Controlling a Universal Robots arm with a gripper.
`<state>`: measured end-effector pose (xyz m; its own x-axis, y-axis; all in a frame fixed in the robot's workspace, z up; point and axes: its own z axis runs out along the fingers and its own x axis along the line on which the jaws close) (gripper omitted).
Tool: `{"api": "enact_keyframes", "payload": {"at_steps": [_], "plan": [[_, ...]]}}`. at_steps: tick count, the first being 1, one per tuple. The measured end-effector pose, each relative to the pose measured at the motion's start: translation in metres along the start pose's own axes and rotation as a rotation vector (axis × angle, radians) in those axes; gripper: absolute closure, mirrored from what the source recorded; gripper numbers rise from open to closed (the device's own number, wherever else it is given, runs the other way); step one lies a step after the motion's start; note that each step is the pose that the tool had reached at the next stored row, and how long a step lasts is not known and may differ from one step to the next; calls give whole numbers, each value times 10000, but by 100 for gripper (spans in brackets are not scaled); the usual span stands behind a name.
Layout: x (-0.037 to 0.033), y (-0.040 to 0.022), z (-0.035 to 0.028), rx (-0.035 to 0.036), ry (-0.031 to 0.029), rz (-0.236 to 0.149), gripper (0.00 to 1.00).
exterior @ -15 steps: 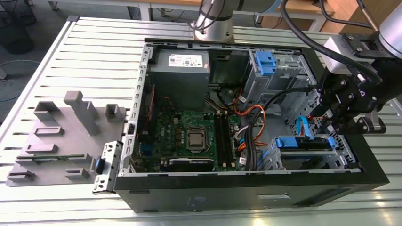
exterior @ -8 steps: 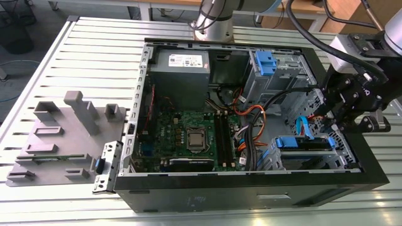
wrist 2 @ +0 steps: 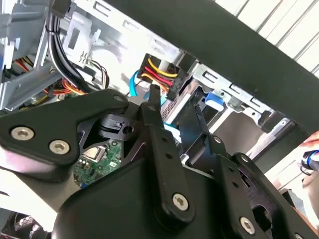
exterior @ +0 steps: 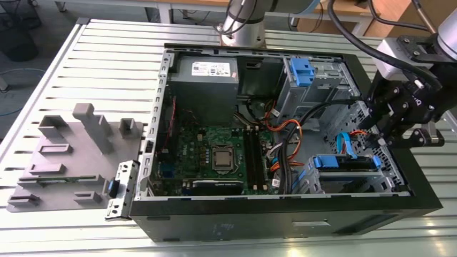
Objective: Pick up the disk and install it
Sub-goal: 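Insert the second disk wire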
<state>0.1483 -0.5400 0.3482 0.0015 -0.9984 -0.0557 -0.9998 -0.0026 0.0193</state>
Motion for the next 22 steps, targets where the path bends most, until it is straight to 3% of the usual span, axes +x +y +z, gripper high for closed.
{"api": "enact_keyframes", "payload": {"at_steps": [10,22], "plan": [[-1,-150,11,-2,5,0,57],[-2,-159,42,-6,14,-1,57]]}}
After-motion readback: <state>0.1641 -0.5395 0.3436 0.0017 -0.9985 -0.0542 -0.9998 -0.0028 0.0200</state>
